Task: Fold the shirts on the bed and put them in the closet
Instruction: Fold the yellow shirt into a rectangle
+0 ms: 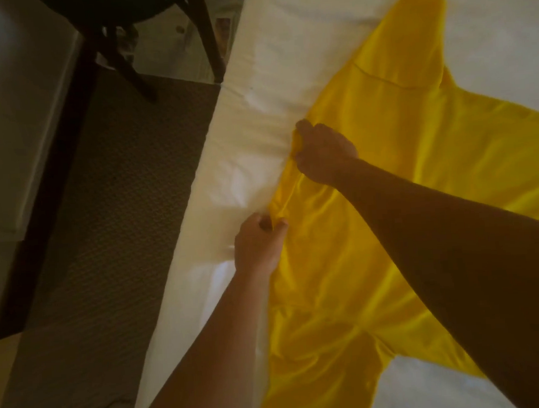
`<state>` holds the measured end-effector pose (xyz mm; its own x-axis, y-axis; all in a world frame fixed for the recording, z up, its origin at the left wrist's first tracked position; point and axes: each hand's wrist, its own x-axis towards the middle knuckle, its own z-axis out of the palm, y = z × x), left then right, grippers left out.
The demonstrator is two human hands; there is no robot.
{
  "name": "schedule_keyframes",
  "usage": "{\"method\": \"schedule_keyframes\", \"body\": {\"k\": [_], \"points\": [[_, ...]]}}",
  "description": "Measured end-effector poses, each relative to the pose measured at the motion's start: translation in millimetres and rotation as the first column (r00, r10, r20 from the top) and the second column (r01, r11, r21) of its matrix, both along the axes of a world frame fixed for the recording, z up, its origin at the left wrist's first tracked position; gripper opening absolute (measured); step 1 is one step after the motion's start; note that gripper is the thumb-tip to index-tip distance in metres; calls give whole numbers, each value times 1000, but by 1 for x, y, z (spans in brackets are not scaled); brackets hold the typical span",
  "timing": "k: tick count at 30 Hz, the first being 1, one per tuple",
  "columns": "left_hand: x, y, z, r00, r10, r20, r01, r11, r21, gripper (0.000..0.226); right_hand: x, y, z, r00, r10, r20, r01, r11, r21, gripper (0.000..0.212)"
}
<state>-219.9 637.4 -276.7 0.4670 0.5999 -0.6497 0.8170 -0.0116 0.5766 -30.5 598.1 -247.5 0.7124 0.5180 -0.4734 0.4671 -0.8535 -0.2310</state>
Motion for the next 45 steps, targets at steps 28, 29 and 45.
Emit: {"method": "schedule_keyframes", "body": {"k": [28, 29, 45], "points": [[-172, -90, 49, 953, -197, -229, 174, 978, -116, 40, -286, -278, 21, 480, -591, -648, 733, 677, -74, 29], [-178, -91, 46, 948, -204, -244, 187, 978, -87, 34, -284, -277, 20, 476, -564, -675, 720, 690, -70, 24], [-101, -241, 48, 602, -704, -377, 754, 347, 558, 59, -193, -507, 11, 958, -107, 265, 150, 978, -145, 38]]}}
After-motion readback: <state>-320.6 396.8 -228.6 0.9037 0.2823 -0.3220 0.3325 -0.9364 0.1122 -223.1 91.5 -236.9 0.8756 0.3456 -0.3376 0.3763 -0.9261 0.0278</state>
